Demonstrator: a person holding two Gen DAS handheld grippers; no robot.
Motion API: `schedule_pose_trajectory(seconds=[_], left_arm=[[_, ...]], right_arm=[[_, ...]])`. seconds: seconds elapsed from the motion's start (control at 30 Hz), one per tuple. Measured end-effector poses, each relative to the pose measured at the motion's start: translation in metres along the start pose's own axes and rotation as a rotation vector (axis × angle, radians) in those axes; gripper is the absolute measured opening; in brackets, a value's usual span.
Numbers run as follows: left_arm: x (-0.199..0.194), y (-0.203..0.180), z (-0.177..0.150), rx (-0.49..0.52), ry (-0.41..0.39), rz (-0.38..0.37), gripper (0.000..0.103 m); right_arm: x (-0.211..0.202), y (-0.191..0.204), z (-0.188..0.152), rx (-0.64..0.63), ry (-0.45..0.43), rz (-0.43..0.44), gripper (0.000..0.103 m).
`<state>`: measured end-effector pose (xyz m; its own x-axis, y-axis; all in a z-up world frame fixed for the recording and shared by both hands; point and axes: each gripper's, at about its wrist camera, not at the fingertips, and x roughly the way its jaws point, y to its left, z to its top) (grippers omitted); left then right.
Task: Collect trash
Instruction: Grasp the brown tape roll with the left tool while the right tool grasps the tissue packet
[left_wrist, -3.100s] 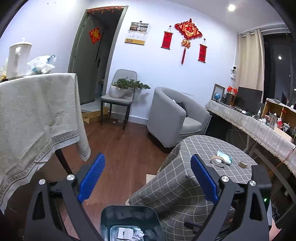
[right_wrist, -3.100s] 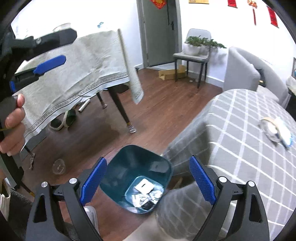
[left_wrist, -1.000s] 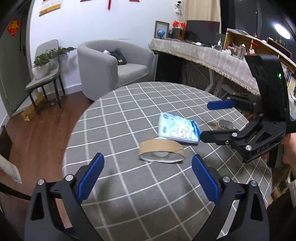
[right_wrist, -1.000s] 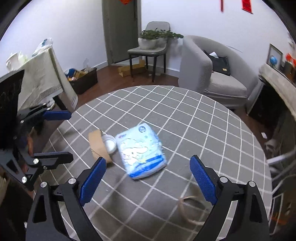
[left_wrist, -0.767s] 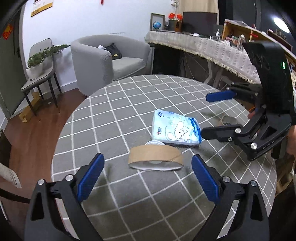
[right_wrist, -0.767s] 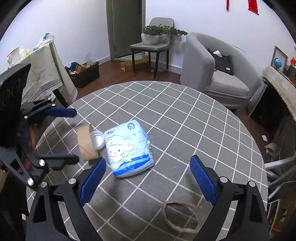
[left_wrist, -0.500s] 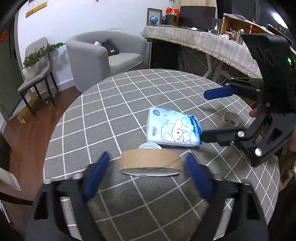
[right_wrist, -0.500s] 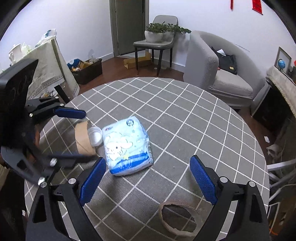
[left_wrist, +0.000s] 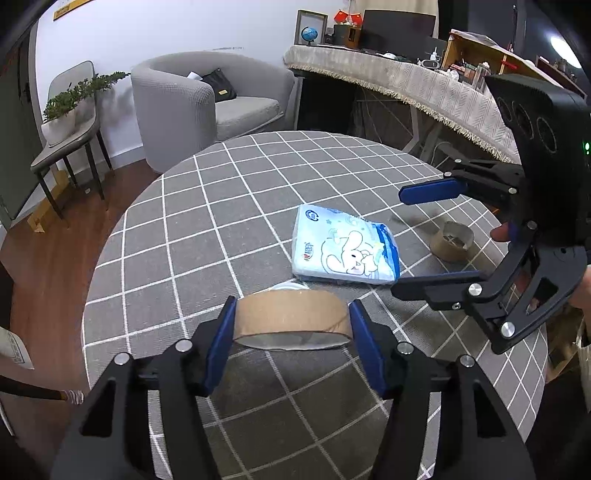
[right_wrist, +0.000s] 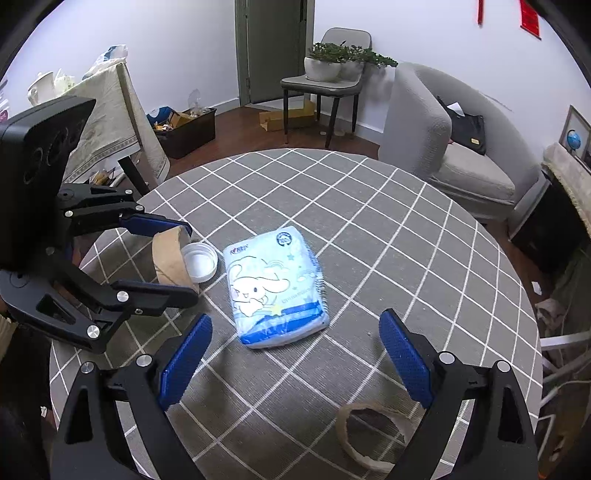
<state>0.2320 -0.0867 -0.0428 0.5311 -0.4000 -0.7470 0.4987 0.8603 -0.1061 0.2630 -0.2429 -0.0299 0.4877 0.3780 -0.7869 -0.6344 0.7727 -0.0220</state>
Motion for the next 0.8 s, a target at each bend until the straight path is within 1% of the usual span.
schedule_pose_trajectory(seconds=[0.17,0.37,0.4,0.47,0.5,0.53,0.57,0.6,0.63,0.67,0.7,0.73,0.77,0.8], left_arm=[[-0.006,0.002,-0.002,-0.006,-0.006,-0.01,0.056],[-0.011,0.006,-0.004,-0.015,-0.001,-0.013,0.053],[-0.012,0.008,-0.004,-0.022,0.001,-0.018,0.053],[-0.014,0.012,-0.006,-0.037,0.023,-0.057,0.053],[-0.015,0.012,-0.007,-0.026,0.041,-0.07,0.054],[-0.016,0.012,-0.008,-0.025,0.049,-0.068,0.054],[-0.016,0.013,-0.009,-0.035,0.059,-0.079,0.054],[-0.018,0.014,-0.009,-0.039,0.07,-0.087,0.054],[-0.019,0.012,-0.01,-0.026,0.077,-0.068,0.054],[-0.02,0.011,-0.011,-0.025,0.082,-0.077,0.054],[-0.023,0.011,-0.012,-0.038,0.079,-0.109,0.054],[-0.025,0.01,-0.013,-0.039,0.077,-0.107,0.054],[-0.024,0.008,-0.015,-0.026,0.086,-0.084,0.054],[-0.024,0.007,-0.017,-0.02,0.095,-0.079,0.054]], right_arm=[[0.006,0.004,0.004,-0.006,0.009,0.002,0.093],[0.017,0.006,0.007,0.024,0.027,0.012,0.093],[0.018,0.007,0.008,0.026,0.033,0.007,0.091],[0.022,0.007,0.009,0.036,0.046,-0.002,0.089],[0.024,0.007,0.01,0.042,0.049,-0.005,0.089],[0.026,0.007,0.011,0.052,0.053,-0.008,0.088],[0.027,0.007,0.011,0.059,0.054,-0.009,0.086],[0.03,0.007,0.012,0.065,0.059,-0.009,0.077],[0.032,0.008,0.012,0.066,0.064,-0.014,0.074],[0.032,0.008,0.013,0.071,0.059,-0.013,0.074],[0.032,0.009,0.013,0.073,0.058,-0.016,0.071],[0.032,0.01,0.013,0.073,0.057,-0.017,0.069],[0.032,0.011,0.012,0.075,0.054,-0.018,0.067],[0.031,0.012,0.012,0.077,0.052,-0.02,0.064]])
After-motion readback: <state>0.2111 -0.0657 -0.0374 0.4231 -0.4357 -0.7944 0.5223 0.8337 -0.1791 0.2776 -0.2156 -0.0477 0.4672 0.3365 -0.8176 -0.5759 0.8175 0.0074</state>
